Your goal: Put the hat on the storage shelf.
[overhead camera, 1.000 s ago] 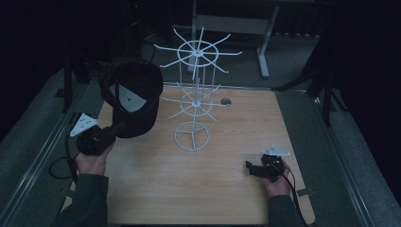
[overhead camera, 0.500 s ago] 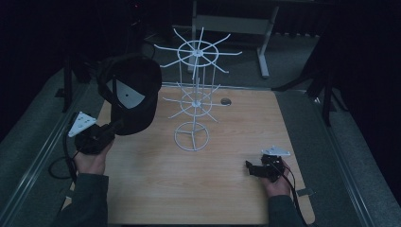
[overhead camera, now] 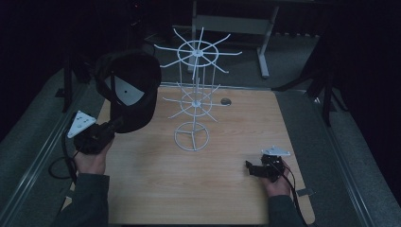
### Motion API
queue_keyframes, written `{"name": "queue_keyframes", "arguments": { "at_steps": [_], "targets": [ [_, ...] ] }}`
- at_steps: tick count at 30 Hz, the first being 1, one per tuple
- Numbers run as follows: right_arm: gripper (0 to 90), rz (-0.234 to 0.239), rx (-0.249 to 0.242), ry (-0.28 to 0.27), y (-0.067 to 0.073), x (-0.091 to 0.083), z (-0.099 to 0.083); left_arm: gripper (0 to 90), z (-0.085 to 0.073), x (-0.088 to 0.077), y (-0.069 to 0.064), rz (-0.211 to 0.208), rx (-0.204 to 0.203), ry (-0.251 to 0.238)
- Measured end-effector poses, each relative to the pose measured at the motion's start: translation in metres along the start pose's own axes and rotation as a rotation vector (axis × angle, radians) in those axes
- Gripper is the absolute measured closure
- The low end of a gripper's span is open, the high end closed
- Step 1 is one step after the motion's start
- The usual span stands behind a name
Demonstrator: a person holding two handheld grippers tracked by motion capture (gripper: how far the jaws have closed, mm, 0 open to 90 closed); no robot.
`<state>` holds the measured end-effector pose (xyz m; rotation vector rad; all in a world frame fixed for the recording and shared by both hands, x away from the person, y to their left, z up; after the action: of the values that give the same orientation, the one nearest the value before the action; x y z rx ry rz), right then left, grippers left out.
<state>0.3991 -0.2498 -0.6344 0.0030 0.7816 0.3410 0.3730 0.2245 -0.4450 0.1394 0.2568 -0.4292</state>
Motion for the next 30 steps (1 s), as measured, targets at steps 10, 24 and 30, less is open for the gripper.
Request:
{"name": "queue_keyframes", "arguments": {
  "at_steps": [10, 24, 30],
  "targets": [
    [14.1, 0.0, -0.001, 0.0, 0.0, 0.0, 0.0, 86.2, 0.006, -0.003, -0.003, 0.009, 0.016, -0.023],
    [14.2, 0.0, 0.0, 0.0, 0.0, 0.0, 0.0, 86.2, 0.01, -0.006, -0.003, 0.02, 0.026, -0.035],
    [14.2, 0.0, 0.0, 0.0, 0.0, 0.0, 0.0, 86.2, 0.013, -0.007, -0.004, 0.024, 0.028, -0.046]
  ]
}}
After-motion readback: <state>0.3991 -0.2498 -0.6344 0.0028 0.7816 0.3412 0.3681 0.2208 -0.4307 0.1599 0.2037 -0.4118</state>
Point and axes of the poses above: each handheld gripper's, and its own axes: x roughly forward along the jaws, z roughly out of its top, y roughly to its left, the point moved 10 cm from there along x, roughly forward along the jaws, and after that the axes turned 11 degrees about x, right-handed, at the moved point
